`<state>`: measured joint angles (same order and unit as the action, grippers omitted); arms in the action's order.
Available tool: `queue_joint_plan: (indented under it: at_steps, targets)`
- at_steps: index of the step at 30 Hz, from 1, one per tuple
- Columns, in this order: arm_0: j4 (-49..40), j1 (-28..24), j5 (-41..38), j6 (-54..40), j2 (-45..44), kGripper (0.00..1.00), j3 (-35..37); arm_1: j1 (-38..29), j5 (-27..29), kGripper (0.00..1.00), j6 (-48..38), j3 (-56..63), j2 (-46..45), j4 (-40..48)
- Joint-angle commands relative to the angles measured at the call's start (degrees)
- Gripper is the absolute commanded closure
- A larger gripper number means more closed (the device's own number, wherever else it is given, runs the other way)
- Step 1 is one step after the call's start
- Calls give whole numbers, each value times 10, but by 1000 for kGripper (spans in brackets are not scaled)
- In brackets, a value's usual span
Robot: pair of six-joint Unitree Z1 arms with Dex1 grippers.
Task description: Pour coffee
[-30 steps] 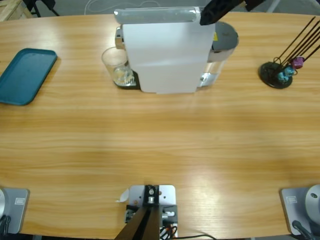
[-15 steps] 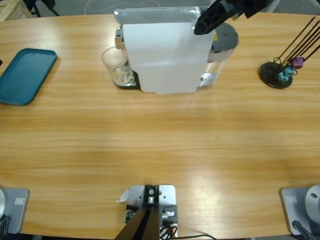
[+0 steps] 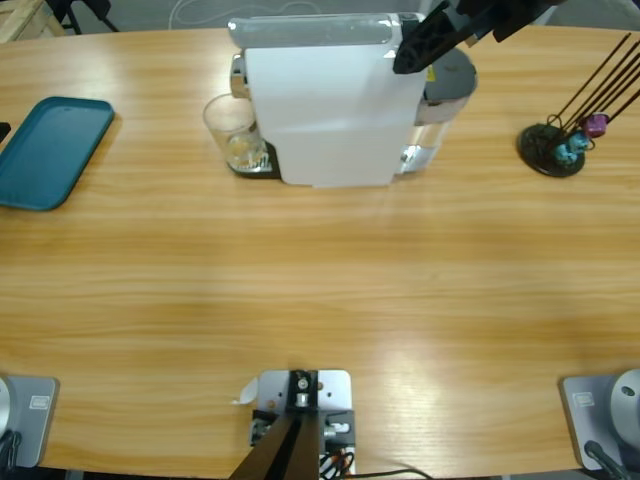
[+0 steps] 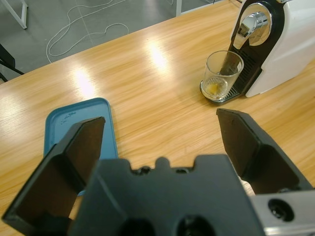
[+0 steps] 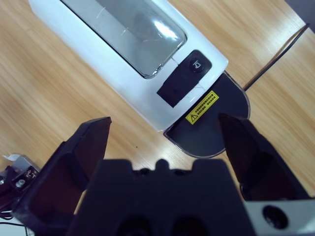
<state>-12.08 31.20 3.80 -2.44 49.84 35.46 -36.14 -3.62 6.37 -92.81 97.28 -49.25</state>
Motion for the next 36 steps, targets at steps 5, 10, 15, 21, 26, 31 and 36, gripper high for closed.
queue_joint_plan:
  at_steps: [5, 10, 15, 21, 26, 31, 36]
  targets:
    - [3, -1, -10, -6, 25, 9, -19, 12, 2, 51, -8, 54, -54, 30]
    - [3, -1, -11, -6, 32, 9, -18, 12, 5, 54, -46, 241, -211, 165]
    - [5, -1, -13, -3, 35, 9, -20, 12, 11, 50, -56, 345, -296, 177]
    - [25, -1, -13, 6, 37, 18, -32, 11, -18, 50, -57, 483, -359, 271]
    - [44, -1, -27, 6, 21, 23, -49, 10, -30, 55, -57, 563, -425, 307]
    - [76, -1, -62, 5, 17, 23, -68, 10, -27, 59, -57, 603, -488, 312]
    - [87, -1, -74, 4, 16, 27, -79, 10, -27, 59, -58, 618, -474, 339]
